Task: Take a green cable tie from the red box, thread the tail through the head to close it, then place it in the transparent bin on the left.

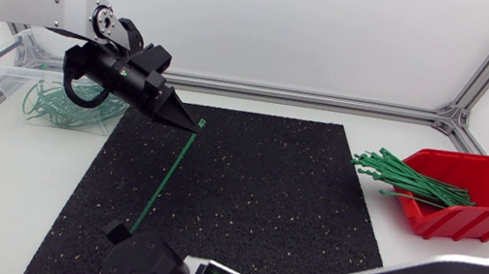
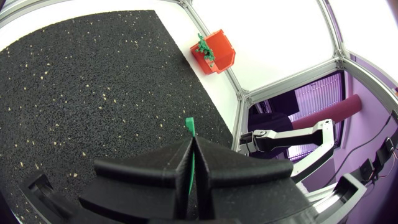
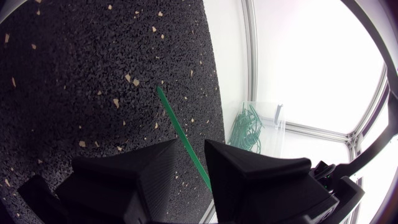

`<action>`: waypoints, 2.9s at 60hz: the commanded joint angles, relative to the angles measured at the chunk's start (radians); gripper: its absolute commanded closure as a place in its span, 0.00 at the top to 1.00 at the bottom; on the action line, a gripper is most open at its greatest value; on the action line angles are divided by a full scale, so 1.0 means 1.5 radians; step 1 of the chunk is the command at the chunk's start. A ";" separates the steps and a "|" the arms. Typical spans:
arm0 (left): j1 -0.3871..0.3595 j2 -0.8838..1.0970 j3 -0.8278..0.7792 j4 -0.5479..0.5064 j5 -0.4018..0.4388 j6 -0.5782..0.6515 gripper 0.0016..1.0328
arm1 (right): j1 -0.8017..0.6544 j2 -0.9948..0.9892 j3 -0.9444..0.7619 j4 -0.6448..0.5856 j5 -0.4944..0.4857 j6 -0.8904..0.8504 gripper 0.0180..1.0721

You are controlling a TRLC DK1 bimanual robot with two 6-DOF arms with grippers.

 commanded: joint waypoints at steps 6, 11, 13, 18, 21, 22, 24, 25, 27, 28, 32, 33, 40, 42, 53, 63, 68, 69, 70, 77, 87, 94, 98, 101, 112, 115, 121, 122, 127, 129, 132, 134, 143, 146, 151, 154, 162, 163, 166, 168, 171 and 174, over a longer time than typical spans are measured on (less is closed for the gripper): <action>-0.006 0.010 0.016 -0.036 0.012 0.036 0.03 | 0.003 0.020 0.023 0.012 0.008 -0.011 0.35; -0.006 0.004 0.016 -0.043 0.013 0.039 0.03 | 0.003 0.030 0.029 0.012 0.009 -0.013 0.35; -0.006 0.002 0.016 -0.046 0.014 0.039 0.03 | 0.003 0.033 0.031 0.012 0.009 -0.014 0.35; -0.008 -0.004 0.014 -0.049 0.015 0.042 0.03 | 0.003 0.035 0.036 0.012 0.009 -0.016 0.35; -0.008 -0.004 0.014 -0.051 0.015 0.043 0.03 | 0.004 0.037 0.039 0.011 0.009 -0.017 0.35; -0.008 -0.005 0.014 -0.052 0.015 0.043 0.03 | 0.004 0.037 0.039 0.011 0.009 -0.018 0.35; -0.008 -0.005 0.014 -0.052 0.016 0.043 0.03 | 0.004 0.039 0.038 0.011 0.009 -0.019 0.35; -0.008 -0.005 0.014 -0.052 0.015 0.043 0.03 | 0.005 0.039 0.038 0.010 0.009 -0.019 0.35; -0.007 -0.005 0.014 -0.053 0.016 0.043 0.03 | 0.005 0.039 0.037 0.010 0.009 -0.019 0.35; -0.007 -0.006 0.014 -0.054 0.016 0.044 0.03 | 0.007 0.039 0.035 0.010 0.010 -0.019 0.35; -0.007 -0.009 0.013 -0.057 0.016 0.048 0.03 | 0.010 0.038 0.031 0.010 0.013 -0.019 0.35; -0.007 -0.010 0.013 -0.058 0.016 0.049 0.03 | 0.010 0.038 0.030 0.010 0.013 -0.019 0.35; -0.008 -0.012 0.013 -0.060 0.019 0.052 0.03 | 0.012 0.047 0.026 0.010 0.017 -0.020 0.35; -0.008 -0.012 0.013 -0.061 0.020 0.052 0.03 | 0.014 0.049 0.025 0.010 0.017 -0.019 0.35; -0.005 -0.010 0.013 -0.062 0.026 0.052 0.03 | 0.025 0.069 0.024 0.017 0.018 -0.013 0.28; 0.001 -0.011 0.013 -0.075 0.033 0.060 0.03 | 0.032 0.066 0.028 0.029 0.019 -0.015 0.26; 0.003 -0.013 0.013 -0.082 0.035 0.066 0.03 | 0.032 0.065 0.028 0.030 0.020 -0.016 0.23; 0.003 -0.015 0.013 -0.085 0.035 0.068 0.03 | 0.032 0.065 0.028 0.030 0.020 -0.016 0.23; 0.003 -0.015 0.013 -0.086 0.035 0.068 0.03 | 0.031 0.064 0.028 0.030 0.021 -0.016 0.23; 0.003 -0.016 0.013 -0.088 0.035 0.070 0.03 | 0.031 0.054 0.025 0.032 0.022 -0.016 0.22; 0.002 -0.021 0.010 -0.092 0.036 0.071 0.03 | 0.032 0.036 0.024 0.034 0.025 -0.015 0.20; 0.002 -0.026 0.004 -0.093 0.036 0.072 0.03 | 0.035 0.025 0.023 0.034 0.025 -0.010 0.19; 0.003 -0.028 0.001 -0.093 0.036 0.076 0.03 | 0.038 0.021 0.024 0.034 0.027 -0.008 0.19; 0.003 -0.028 -0.002 -0.093 0.036 0.077 0.03 | 0.039 0.020 0.024 0.034 0.030 -0.008 0.19; 0.004 -0.034 -0.014 -0.098 0.036 0.088 0.03 | 0.043 0.010 0.027 0.035 0.035 -0.003 0.19; 0.005 -0.034 -0.017 -0.098 0.036 0.091 0.03 | 0.043 0.007 0.027 0.037 0.035 0.000 0.19; 0.005 -0.038 -0.023 -0.099 0.036 0.094 0.03 | 0.045 -0.006 0.030 0.037 0.038 0.000 0.19; 0.005 -0.039 -0.024 -0.099 0.036 0.094 0.03 | 0.044 -0.008 0.031 0.036 0.038 0.000 0.19; 0.004 -0.046 -0.029 -0.099 0.036 0.096 0.03 | 0.045 -0.017 0.033 0.037 0.041 0.000 0.19; 0.004 -0.049 -0.030 -0.099 0.036 0.097 0.03 | 0.045 -0.018 0.033 0.037 0.042 0.000 0.19; 0.003 -0.051 -0.033 -0.099 0.036 0.098 0.03 | 0.045 -0.019 0.034 0.038 0.043 0.001 0.19; 0.003 -0.051 -0.034 -0.099 0.036 0.098 0.03 | 0.045 -0.020 0.034 0.038 0.044 0.002 0.19; 0.002 -0.051 -0.034 -0.099 0.037 0.100 0.03 | 0.045 -0.018 0.034 0.038 0.045 0.010 0.18; 0.001 -0.051 -0.035 -0.099 0.038 0.101 0.03 | 0.045 -0.017 0.036 0.038 0.045 0.011 0.18; 0.001 -0.051 -0.035 -0.099 0.038 0.102 0.03 | 0.046 -0.018 0.039 0.039 0.045 0.016 0.12; 0.001 -0.051 -0.036 -0.099 0.038 0.102 0.03 | 0.046 -0.019 0.040 0.039 0.045 0.018 0.12; 0.002 -0.051 -0.037 -0.099 0.038 0.105 0.03 | 0.047 -0.021 0.045 0.039 0.044 0.018 0.08; 0.002 -0.051 -0.038 -0.099 0.037 0.105 0.03 | 0.047 -0.021 0.045 0.039 0.043 0.018 0.08; 0.002 -0.051 -0.038 -0.099 0.038 0.105 0.03 | 0.046 -0.024 0.046 0.038 0.043 0.019 0.08; 0.001 -0.051 -0.038 -0.099 0.038 0.106 0.03 | 0.046 -0.027 0.047 0.035 0.042 0.022 0.08; 0.001 -0.052 -0.039 -0.099 0.038 0.107 0.03 | 0.046 -0.031 0.050 0.030 0.041 0.026 0.08; 0.002 -0.053 -0.040 -0.099 0.038 0.108 0.03 | 0.045 -0.038 0.054 0.020 0.039 0.031 0.08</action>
